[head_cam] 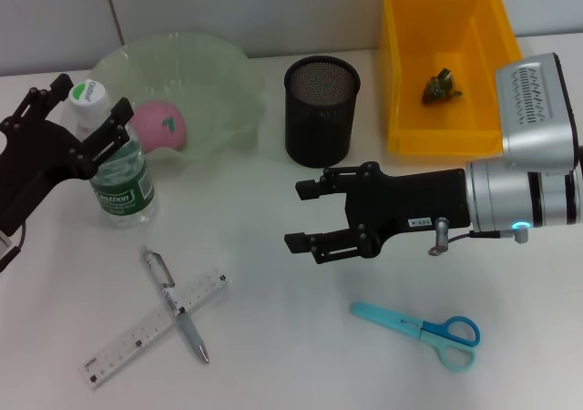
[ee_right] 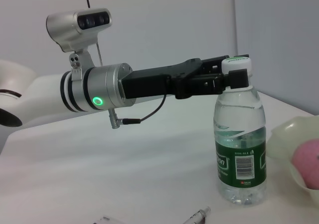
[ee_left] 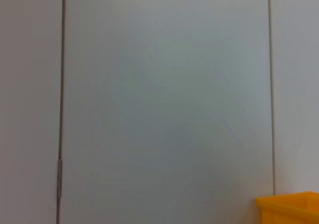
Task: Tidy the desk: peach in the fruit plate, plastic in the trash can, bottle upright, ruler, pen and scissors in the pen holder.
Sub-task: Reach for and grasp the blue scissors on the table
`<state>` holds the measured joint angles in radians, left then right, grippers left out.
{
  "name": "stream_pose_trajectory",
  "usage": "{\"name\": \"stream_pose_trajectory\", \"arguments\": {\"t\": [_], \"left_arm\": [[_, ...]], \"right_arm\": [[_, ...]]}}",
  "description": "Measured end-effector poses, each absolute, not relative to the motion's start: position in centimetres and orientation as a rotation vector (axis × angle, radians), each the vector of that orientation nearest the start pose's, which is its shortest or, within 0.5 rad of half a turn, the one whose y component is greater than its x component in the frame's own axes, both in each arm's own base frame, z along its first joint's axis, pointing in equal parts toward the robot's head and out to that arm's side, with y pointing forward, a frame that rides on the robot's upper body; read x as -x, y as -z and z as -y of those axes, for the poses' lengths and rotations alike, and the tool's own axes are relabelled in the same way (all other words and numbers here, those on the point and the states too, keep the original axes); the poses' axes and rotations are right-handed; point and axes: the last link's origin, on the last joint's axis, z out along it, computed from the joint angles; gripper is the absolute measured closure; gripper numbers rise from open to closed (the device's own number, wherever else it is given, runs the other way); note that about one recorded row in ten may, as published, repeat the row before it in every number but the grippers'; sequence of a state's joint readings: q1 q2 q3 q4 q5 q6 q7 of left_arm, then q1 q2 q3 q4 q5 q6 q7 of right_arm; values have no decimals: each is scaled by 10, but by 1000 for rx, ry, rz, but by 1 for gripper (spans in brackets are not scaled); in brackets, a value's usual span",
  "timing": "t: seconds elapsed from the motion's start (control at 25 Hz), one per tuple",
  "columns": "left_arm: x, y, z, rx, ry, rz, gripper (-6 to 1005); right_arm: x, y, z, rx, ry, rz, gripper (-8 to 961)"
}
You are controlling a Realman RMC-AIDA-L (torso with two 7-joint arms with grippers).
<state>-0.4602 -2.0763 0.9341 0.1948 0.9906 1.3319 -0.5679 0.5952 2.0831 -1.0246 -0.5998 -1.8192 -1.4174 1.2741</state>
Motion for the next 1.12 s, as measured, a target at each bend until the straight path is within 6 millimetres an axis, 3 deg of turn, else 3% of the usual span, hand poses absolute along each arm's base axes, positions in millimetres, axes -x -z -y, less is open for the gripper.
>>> {"name": "stream_pose_trajectory", "arguments": {"t": [0.48,0.76,0.88,1.12], "left_arm": [[294,6,-325,1986,962,392,153],[303,-7,-293,2007,1108,479,155],[303,-12,-272,2125,1172,532,155],[300,-12,-254,2302,1191,586,156]], "right_arm": [[-222,45,-342,2875,-635,-352,183],[-223,44,-342,2870,-639,-359,183],[-224,44,-342,2868,-640,-366,183],[-223,44,-342,2870,-643,-371,184]]}}
